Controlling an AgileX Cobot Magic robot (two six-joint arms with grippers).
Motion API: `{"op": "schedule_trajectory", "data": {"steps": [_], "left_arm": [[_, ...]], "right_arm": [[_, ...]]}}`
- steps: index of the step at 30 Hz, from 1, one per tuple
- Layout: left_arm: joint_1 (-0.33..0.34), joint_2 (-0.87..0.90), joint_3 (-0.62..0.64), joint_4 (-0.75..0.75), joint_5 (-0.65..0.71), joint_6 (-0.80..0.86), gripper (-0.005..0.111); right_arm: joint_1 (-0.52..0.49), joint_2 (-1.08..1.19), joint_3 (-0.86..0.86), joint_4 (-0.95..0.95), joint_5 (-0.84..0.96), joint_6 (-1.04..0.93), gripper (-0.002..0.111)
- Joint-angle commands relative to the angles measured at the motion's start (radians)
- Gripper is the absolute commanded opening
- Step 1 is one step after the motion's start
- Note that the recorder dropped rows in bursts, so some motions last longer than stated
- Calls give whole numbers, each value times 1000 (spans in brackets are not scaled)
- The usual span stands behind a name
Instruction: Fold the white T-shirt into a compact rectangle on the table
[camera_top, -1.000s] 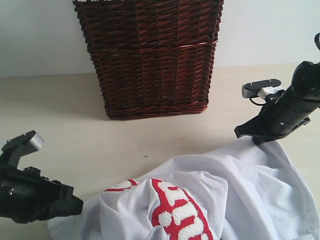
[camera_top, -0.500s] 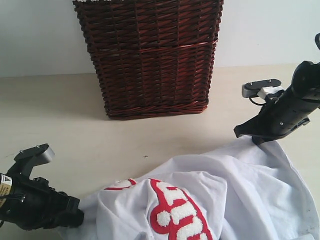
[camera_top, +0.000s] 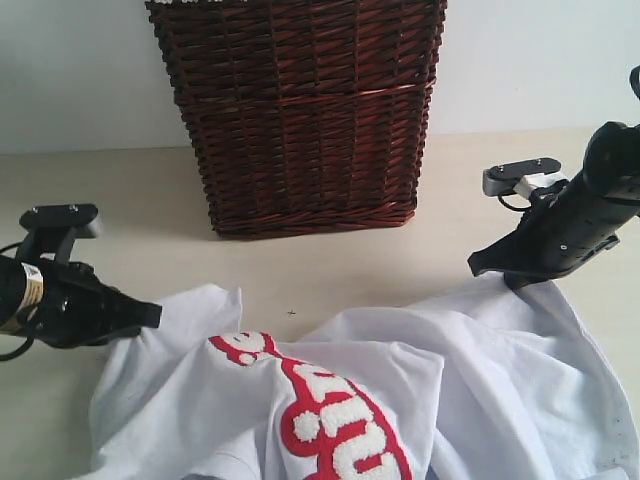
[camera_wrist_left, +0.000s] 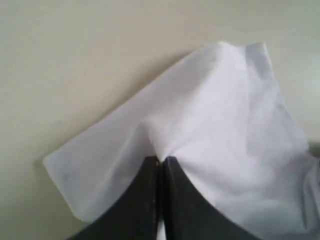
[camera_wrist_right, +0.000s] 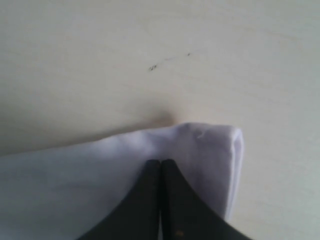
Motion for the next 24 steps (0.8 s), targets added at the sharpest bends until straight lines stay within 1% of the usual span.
{"op": "schedule_trajectory", "data": {"steps": [1,6,8,11,13,15,17,18,19,20,21,23,24], "left_arm": [[36,28,-70,0,28,26,0],[75,75,-141,0,21,51,0],[86,85,-190,0,17,72,0],[86,66,-262,0,-40,100,0],[86,33,-302,0,-69,134,7],[87,-7,-309,0,-18,155,21],[89,-34,-292,0,-13,155,32],[89,-49,-284,0,-21,155,37],[89,-69,-273,0,-72,142,44],[89,-78,-263,0,-122,93,47],[89,-81,-247,0,-200,37,47],[84,-53,-217,0,-297,21,46],[84,-39,-205,0,-311,21,46]], "right_arm": [[3,42,20,9,79,-11,0],[3,42,20,9,77,-19,0],[3,42,20,9,77,-19,0],[3,42,20,7,77,-19,0],[3,42,20,7,80,-19,0],[3,42,20,7,84,-19,0],[3,35,20,7,86,-19,0],[3,30,20,7,86,-19,0],[3,18,20,7,86,-19,0],[3,8,20,8,87,-19,0],[3,-10,20,13,87,-19,0],[3,-53,20,15,109,-19,0],[3,-71,20,25,120,-19,0]]}}
